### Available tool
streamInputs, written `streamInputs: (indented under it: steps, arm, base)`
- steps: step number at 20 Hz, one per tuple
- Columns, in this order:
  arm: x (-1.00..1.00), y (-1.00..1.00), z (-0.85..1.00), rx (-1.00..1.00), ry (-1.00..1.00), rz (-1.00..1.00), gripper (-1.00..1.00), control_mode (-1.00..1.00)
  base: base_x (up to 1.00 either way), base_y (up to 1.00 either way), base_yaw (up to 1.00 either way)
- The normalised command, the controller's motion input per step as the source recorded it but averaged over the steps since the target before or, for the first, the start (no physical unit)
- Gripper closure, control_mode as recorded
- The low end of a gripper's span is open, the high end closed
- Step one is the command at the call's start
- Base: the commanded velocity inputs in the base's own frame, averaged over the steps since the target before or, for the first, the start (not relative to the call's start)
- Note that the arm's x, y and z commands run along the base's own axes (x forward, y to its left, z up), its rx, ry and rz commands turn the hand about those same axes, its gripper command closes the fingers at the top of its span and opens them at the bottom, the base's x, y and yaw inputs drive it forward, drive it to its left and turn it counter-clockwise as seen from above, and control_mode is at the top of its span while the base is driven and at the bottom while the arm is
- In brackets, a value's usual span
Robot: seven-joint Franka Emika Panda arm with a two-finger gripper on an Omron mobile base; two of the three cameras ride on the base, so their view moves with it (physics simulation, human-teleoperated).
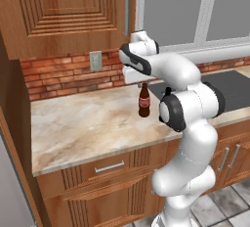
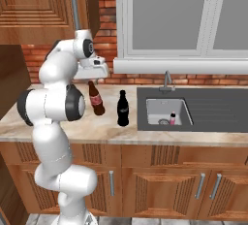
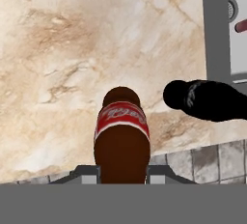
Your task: Place the large bottle from the dining counter next to the other large bottle outside the sink, and place the small bottle from the dining counter next to the other small bottle inside the sink.
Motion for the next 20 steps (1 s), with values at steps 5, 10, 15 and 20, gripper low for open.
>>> streamInputs:
  steps: [5,10,15,20]
  arm:
    - [0.39,-0.13,-0.18,0.0,0.01,0.0,1.0,-1.0]
    - [0.1,-0.18,-0.24,0.0,0.11,0.0,1.0,-1.0]
    - [0.03,-0.19,-0.12,0.0,0.08,0.03,1.0,-1.0]
    - [0.0,-0.24,-0.24,0.0,0.04,0.05,1.0,-1.0]
  base:
    - [0.0,0.0,0.0]
    - [0.0,0.0,0.0]
    - [0.0,0.0,0.0]
    - [0.0,0.0,0.0]
